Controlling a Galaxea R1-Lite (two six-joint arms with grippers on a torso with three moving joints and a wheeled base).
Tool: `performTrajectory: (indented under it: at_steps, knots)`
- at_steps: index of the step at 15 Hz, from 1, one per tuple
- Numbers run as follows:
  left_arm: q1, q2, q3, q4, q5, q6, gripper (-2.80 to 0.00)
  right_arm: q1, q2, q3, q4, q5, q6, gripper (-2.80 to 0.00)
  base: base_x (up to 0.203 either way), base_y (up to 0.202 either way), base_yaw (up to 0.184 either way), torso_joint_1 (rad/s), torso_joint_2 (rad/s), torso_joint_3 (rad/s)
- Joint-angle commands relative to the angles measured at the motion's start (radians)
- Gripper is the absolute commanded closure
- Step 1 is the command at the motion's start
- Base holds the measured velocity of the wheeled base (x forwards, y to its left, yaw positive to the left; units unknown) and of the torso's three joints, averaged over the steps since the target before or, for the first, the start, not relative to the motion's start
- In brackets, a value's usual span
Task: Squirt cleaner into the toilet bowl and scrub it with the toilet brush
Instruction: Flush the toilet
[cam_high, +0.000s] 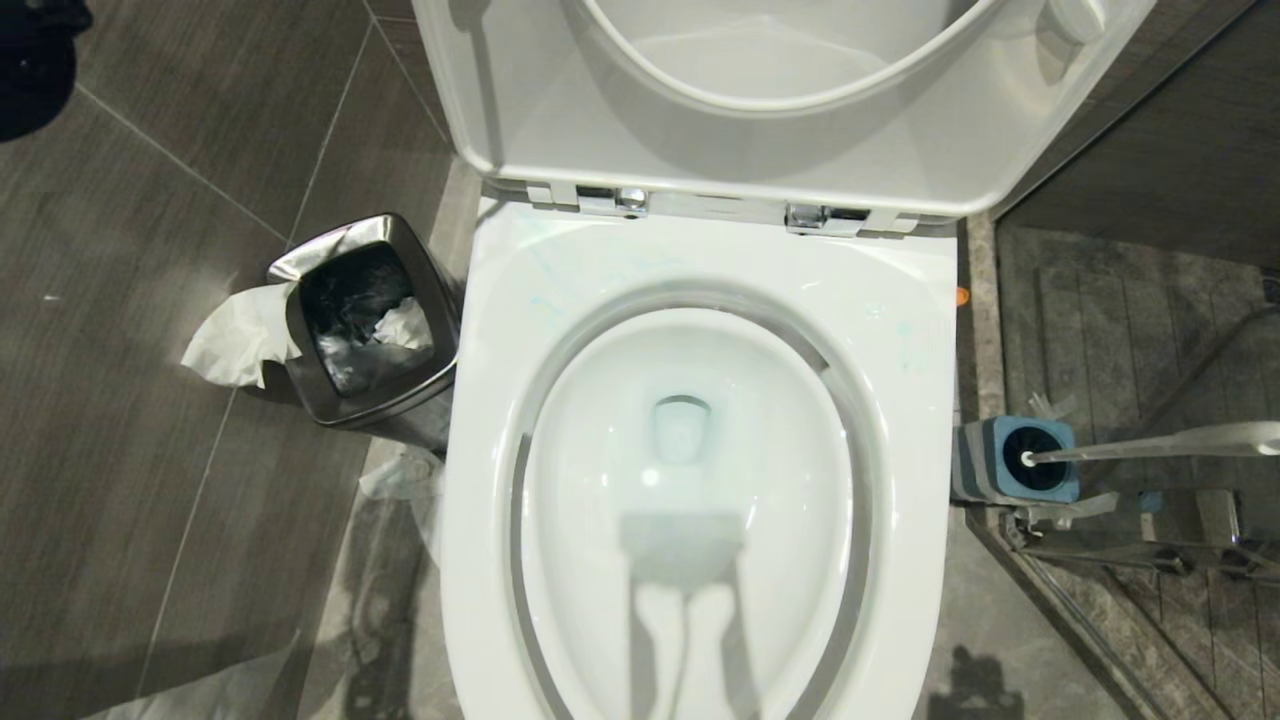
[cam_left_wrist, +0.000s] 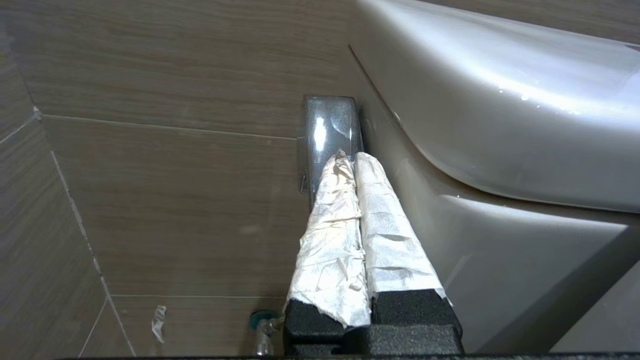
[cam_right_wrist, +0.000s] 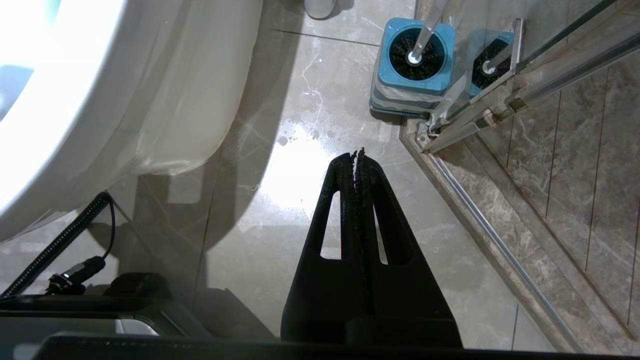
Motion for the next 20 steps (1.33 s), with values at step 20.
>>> performTrajectory:
  at_steps: [20]
  knots:
    - [0.008, 0.001, -0.007, 0.097, 0.08, -0.021, 0.0, 0.0, 0.001, 0.0, -0.001, -0.001, 0.001, 0.0, 0.0, 0.0, 0.0, 0.0, 0.0, 0.0]
